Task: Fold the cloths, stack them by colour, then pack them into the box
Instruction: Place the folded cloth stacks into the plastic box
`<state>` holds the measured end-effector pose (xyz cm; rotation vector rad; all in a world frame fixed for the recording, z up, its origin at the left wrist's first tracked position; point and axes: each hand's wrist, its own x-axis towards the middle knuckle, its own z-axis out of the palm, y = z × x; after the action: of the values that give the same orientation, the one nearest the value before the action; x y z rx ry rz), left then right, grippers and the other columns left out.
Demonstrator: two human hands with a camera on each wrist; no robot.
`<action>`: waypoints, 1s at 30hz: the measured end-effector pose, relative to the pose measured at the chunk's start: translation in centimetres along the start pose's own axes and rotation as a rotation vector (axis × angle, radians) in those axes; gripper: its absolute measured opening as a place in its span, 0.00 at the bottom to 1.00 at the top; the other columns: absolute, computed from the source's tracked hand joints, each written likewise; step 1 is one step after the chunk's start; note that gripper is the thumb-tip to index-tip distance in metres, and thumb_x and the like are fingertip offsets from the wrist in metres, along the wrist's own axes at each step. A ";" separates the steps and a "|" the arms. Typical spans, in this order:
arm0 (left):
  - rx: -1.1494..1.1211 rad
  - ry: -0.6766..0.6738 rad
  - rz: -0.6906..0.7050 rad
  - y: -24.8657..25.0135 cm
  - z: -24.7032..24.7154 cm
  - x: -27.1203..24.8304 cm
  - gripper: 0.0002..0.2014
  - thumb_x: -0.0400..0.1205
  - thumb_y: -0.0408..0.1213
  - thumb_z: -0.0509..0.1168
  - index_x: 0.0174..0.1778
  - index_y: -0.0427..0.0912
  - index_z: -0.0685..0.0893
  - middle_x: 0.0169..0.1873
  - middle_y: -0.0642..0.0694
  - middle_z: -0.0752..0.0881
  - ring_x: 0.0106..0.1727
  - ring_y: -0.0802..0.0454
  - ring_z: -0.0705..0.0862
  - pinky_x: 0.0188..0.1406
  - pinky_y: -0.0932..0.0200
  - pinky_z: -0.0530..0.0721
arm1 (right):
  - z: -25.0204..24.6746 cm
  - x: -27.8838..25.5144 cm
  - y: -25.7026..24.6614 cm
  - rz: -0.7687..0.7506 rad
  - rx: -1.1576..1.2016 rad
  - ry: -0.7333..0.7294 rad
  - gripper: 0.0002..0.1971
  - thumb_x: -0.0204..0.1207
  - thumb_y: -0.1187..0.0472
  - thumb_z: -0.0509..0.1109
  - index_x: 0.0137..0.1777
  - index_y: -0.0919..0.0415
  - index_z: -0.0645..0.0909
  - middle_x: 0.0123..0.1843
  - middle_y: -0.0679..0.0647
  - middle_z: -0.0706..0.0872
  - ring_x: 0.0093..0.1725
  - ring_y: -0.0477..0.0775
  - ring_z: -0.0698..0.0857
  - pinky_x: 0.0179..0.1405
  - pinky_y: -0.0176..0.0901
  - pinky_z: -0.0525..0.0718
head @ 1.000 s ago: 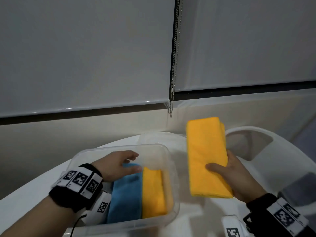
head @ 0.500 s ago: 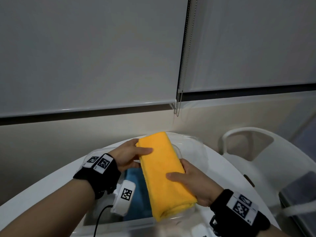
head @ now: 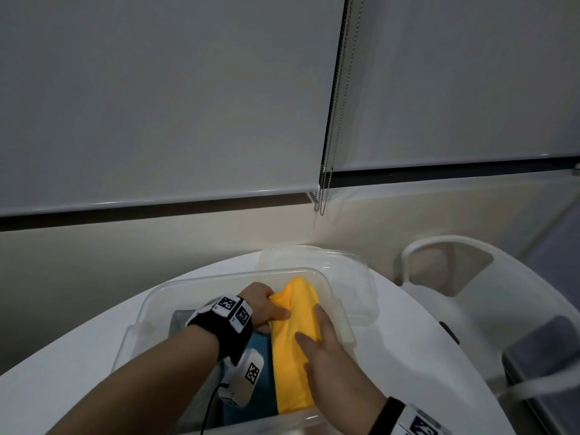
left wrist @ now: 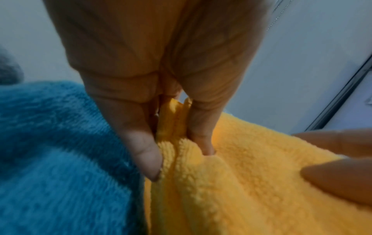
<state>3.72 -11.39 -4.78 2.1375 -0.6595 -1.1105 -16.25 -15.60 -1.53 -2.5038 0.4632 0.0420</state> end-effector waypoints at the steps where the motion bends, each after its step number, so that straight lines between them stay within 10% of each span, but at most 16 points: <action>1: -0.003 -0.011 -0.018 -0.1 0.3 0.2 0.13 0.73 0.40 0.78 0.41 0.38 0.81 0.37 0.40 0.85 0.41 0.43 0.88 0.43 0.48 0.90 | -0.1 0.2 -0.2 0.088 -0.039 -0.025 0.21 0.88 0.58 0.51 0.80 0.57 0.60 0.85 0.60 0.39 0.79 0.56 0.65 0.71 0.34 0.69; 4: 0.048 -0.022 -0.042 -0.6 1.0 0.9 0.14 0.72 0.41 0.78 0.41 0.37 0.81 0.41 0.38 0.85 0.50 0.39 0.89 0.46 0.45 0.90 | 0.1 1.2 -0.6 0.218 -0.217 -0.141 0.23 0.84 0.67 0.55 0.79 0.62 0.61 0.84 0.67 0.35 0.71 0.59 0.74 0.59 0.44 0.73; 7: 0.125 -0.005 -0.045 -0.9 1.7 1.4 0.14 0.73 0.43 0.77 0.39 0.38 0.79 0.39 0.39 0.85 0.47 0.40 0.89 0.45 0.45 0.90 | 0.2 1.3 -0.7 0.217 -0.330 -0.225 0.21 0.83 0.68 0.58 0.76 0.63 0.69 0.84 0.67 0.39 0.77 0.64 0.67 0.70 0.50 0.72; 9: 0.203 0.010 -0.050 -1.0 2.3 1.6 0.16 0.73 0.45 0.76 0.37 0.41 0.76 0.37 0.42 0.82 0.45 0.41 0.88 0.42 0.48 0.90 | 0.4 1.3 -0.3 0.141 -0.340 -0.095 0.12 0.72 0.65 0.67 0.53 0.61 0.87 0.80 0.69 0.60 0.72 0.75 0.74 0.67 0.56 0.79; 11: 0.349 0.035 -0.033 -1.1 2.7 1.9 0.17 0.74 0.50 0.74 0.39 0.43 0.74 0.39 0.45 0.80 0.46 0.45 0.84 0.42 0.54 0.85 | -0.6 0.7 -0.6 0.125 -0.410 -0.090 0.05 0.54 0.58 0.71 0.28 0.52 0.88 0.66 0.60 0.80 0.55 0.67 0.88 0.47 0.46 0.88; 14: 0.482 0.074 -0.005 -0.9 2.9 1.6 0.26 0.77 0.54 0.69 0.62 0.40 0.75 0.58 0.44 0.81 0.54 0.50 0.78 0.49 0.60 0.75 | 0.3 0.7 0.0 0.070 -0.380 -0.188 0.14 0.80 0.64 0.63 0.61 0.62 0.85 0.73 0.58 0.70 0.71 0.61 0.72 0.67 0.48 0.76; 17: 0.510 0.099 0.032 -0.1 2.4 -0.2 0.38 0.74 0.56 0.71 0.74 0.40 0.64 0.65 0.42 0.78 0.64 0.47 0.79 0.56 0.57 0.78 | 0.1 0.8 0.2 0.079 -0.480 -0.199 0.17 0.84 0.62 0.58 0.71 0.63 0.78 0.74 0.57 0.66 0.72 0.60 0.67 0.72 0.51 0.71; 21: 0.836 0.030 0.203 1.2 2.0 -4.2 0.62 0.68 0.64 0.73 0.84 0.39 0.40 0.82 0.38 0.54 0.82 0.42 0.59 0.79 0.51 0.63 | 0.0 0.9 -0.1 0.120 -0.424 -0.155 0.17 0.84 0.61 0.59 0.70 0.60 0.79 0.73 0.55 0.64 0.73 0.59 0.65 0.72 0.51 0.71; 23: 1.010 -0.063 0.298 1.5 3.0 -5.2 0.63 0.71 0.63 0.71 0.82 0.34 0.34 0.83 0.37 0.40 0.84 0.41 0.42 0.84 0.49 0.46 | -0.4 0.6 0.0 0.046 -0.389 0.006 0.13 0.78 0.52 0.63 0.55 0.53 0.86 0.62 0.54 0.75 0.62 0.57 0.78 0.57 0.47 0.82; 26: 1.030 -0.144 0.252 1.0 4.9 -4.5 0.67 0.67 0.69 0.70 0.82 0.36 0.31 0.82 0.40 0.32 0.83 0.37 0.33 0.82 0.38 0.46 | -1.7 -0.2 1.5 0.100 -0.371 0.115 0.19 0.56 0.48 0.56 0.38 0.48 0.87 0.46 0.50 0.85 0.42 0.55 0.84 0.32 0.46 0.83; 30: 1.052 -0.138 0.225 0.6 7.0 -2.9 0.71 0.61 0.77 0.66 0.80 0.44 0.26 0.79 0.46 0.25 0.81 0.37 0.27 0.80 0.33 0.35 | -1.7 0.3 4.3 0.193 -0.230 0.299 0.29 0.73 0.63 0.60 0.77 0.60 0.69 0.76 0.57 0.72 0.73 0.56 0.72 0.66 0.50 0.78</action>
<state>-3.73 -11.96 -5.94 2.6973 -1.8004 -0.8612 -17.53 -19.99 -2.54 -2.6920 0.8653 -0.2182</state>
